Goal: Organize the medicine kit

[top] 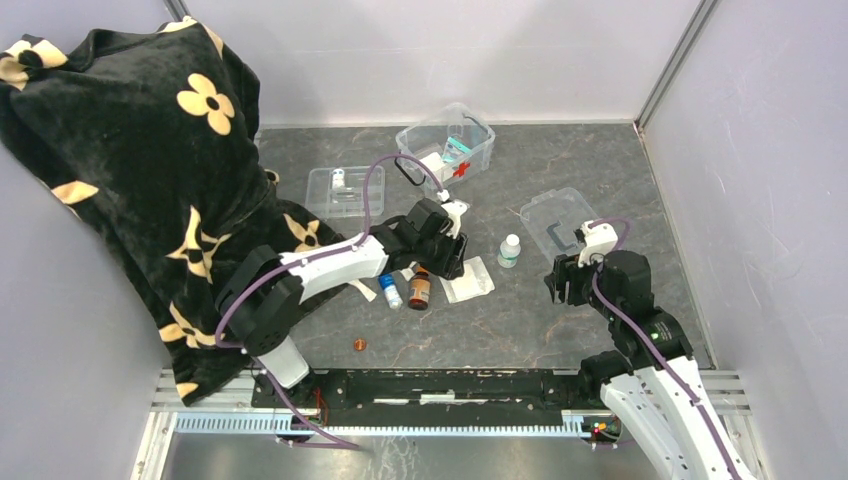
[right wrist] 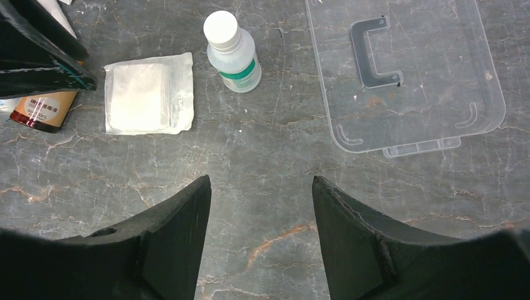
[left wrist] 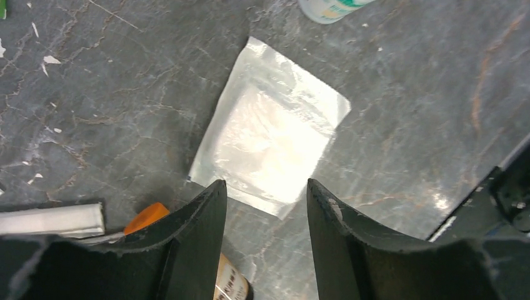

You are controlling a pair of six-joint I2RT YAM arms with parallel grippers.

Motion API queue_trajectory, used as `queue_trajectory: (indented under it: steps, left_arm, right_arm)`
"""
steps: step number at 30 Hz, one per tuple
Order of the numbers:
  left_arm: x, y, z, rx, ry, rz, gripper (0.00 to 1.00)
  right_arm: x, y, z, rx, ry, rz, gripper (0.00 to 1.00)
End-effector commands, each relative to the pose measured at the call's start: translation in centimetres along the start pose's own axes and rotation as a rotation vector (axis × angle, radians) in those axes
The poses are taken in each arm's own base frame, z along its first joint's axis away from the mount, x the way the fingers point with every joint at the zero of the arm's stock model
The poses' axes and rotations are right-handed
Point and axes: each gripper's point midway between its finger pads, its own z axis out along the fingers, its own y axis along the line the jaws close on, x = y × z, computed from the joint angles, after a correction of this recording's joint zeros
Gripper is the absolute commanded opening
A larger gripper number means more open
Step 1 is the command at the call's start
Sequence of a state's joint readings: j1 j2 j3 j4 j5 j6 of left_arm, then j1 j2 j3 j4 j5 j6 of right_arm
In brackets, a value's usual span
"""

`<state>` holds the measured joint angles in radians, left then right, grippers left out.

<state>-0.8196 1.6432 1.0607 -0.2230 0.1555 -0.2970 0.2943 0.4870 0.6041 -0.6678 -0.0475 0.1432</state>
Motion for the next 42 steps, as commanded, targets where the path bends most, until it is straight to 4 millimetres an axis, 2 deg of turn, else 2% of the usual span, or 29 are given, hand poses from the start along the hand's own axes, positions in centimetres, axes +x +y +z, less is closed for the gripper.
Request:
queue_trajectory:
  steps: [1,5,8,17,22,31,37,42]
  left_arm:
    - [-2.3,0.7,1.1,-0.011,-0.049,0.113,0.57]
    - [-1.8,1.5,3.2,-0.034,0.007,0.142,0.56]
    - [-1.6,2.0,4.0,-0.049,0.047,0.167,0.52]
    - [-0.9,3.3,4.4,-0.101,0.107,0.214,0.53]
    - [0.4,2.8,4.8,-0.06,0.142,0.201,0.53]
    - [2.2,3.3,5.6,-0.059,0.188,0.181,0.52]
    - [2.1,3.0,5.7,-0.046,0.194,0.173,0.39]
    - [1.8,2.7,5.7,-0.036,0.189,0.165,0.24]
  right_arm:
    - [-1.9,-0.2,-1.2,0.016,-0.054,-0.027,0.67]
    - [-1.8,-0.3,-1.5,0.016,-0.055,-0.034,0.67]
    - [-2.0,-0.2,-1.8,0.015,-0.06,-0.042,0.67]
    - [-2.1,-0.4,-2.1,0.025,-0.057,-0.056,0.68]
    - [-2.0,-0.4,-2.1,0.021,-0.054,-0.057,0.68]
    - [-1.9,-0.4,-2.0,0.02,-0.052,-0.057,0.69]
    - [-1.9,-0.4,-1.9,0.02,-0.052,-0.057,0.69]
    - [-1.7,-0.4,-1.9,0.024,-0.054,-0.055,0.69]
